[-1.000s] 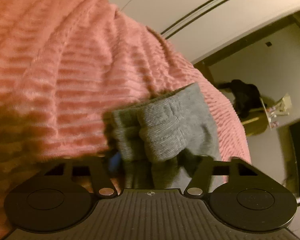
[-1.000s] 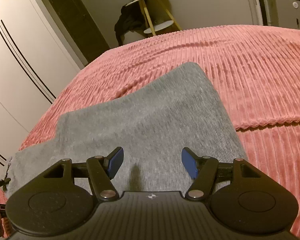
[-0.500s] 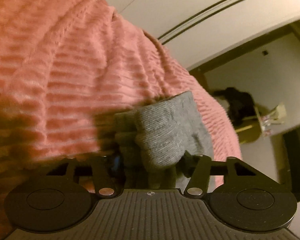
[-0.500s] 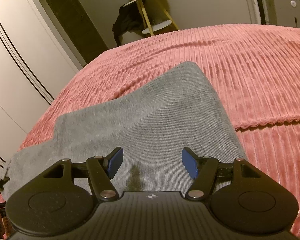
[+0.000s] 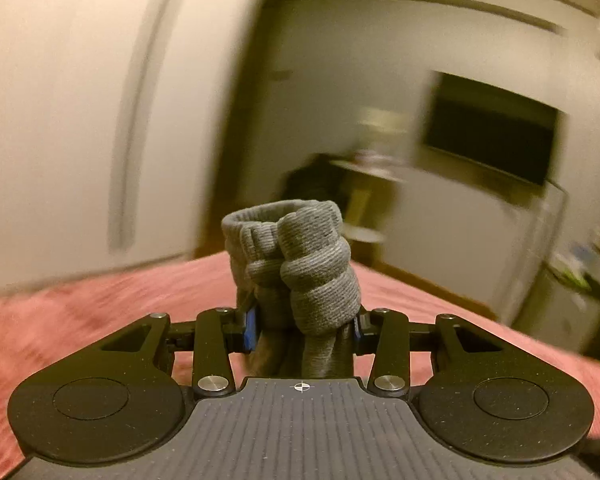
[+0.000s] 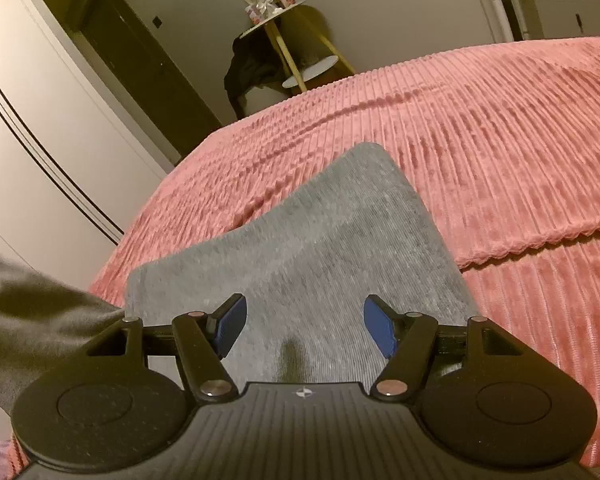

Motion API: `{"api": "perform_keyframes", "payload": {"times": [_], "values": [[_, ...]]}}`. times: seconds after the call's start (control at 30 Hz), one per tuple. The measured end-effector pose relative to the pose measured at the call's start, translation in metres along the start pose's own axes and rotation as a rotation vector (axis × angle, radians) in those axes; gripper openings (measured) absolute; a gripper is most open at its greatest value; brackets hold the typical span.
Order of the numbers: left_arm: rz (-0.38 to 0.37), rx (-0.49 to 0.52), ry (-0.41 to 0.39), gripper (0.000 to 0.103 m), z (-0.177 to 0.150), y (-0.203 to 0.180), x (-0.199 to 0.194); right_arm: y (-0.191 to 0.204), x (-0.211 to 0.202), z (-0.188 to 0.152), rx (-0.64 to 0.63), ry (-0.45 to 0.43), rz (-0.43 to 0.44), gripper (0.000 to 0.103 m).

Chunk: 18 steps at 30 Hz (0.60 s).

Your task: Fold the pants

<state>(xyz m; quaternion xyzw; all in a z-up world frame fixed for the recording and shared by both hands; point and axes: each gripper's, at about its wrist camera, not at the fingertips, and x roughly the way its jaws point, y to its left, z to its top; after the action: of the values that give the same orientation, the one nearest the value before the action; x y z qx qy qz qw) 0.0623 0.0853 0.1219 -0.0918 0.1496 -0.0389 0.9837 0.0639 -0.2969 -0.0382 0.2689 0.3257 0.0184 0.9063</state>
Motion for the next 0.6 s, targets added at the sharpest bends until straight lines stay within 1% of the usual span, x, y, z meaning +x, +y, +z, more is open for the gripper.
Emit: {"api": "perform_keyframes", "payload": {"times": [0.07,0.1,0.13,0.17,0.2,0.23,0.3,0.33,0.37,0.47,0.53,0.6], "values": [[-0.085,0.084,0.03,0.047,-0.009,-0.041,0.008,-0.003,-0.001,0.001,0.018,-0.004,0.011,0.065],[-0.112,0.11,0.052,0.049,-0.016,-0.054,0.015,-0.004,-0.002,0.001,0.028,-0.006,0.018,0.065],[-0.134,0.139,0.102,0.057,-0.028,-0.072,0.024,-0.005,-0.003,0.002,0.036,-0.008,0.025,0.065],[-0.148,0.155,0.152,0.071,-0.039,-0.084,0.031,-0.006,-0.005,0.002,0.044,-0.01,0.031,0.065],[-0.167,0.165,0.212,0.08,-0.052,-0.094,0.039,-0.007,-0.006,0.002,0.052,-0.012,0.04,0.065],[-0.18,0.161,0.262,0.093,-0.067,-0.101,0.045,-0.008,-0.007,0.002,0.06,-0.014,0.049,0.065],[-0.192,0.139,0.369,0.094,-0.088,-0.104,0.053,-0.01,-0.01,0.002,0.075,-0.018,0.074,0.065],[-0.185,0.113,0.403,0.094,-0.094,-0.101,0.054,-0.012,-0.011,0.002,0.081,-0.017,0.087,0.066],[-0.161,0.087,0.417,0.094,-0.096,-0.101,0.048,-0.013,-0.012,0.002,0.087,-0.011,0.104,0.066],[-0.028,-0.049,0.412,0.095,-0.09,-0.068,0.043,-0.012,-0.008,0.003,0.086,0.022,0.144,0.069],[0.045,-0.135,0.405,0.095,-0.087,-0.047,0.042,-0.008,-0.003,0.003,0.071,0.063,0.157,0.071],[0.121,-0.183,0.428,0.095,-0.088,-0.027,0.043,-0.005,0.003,0.002,0.075,0.117,0.187,0.071]]}}
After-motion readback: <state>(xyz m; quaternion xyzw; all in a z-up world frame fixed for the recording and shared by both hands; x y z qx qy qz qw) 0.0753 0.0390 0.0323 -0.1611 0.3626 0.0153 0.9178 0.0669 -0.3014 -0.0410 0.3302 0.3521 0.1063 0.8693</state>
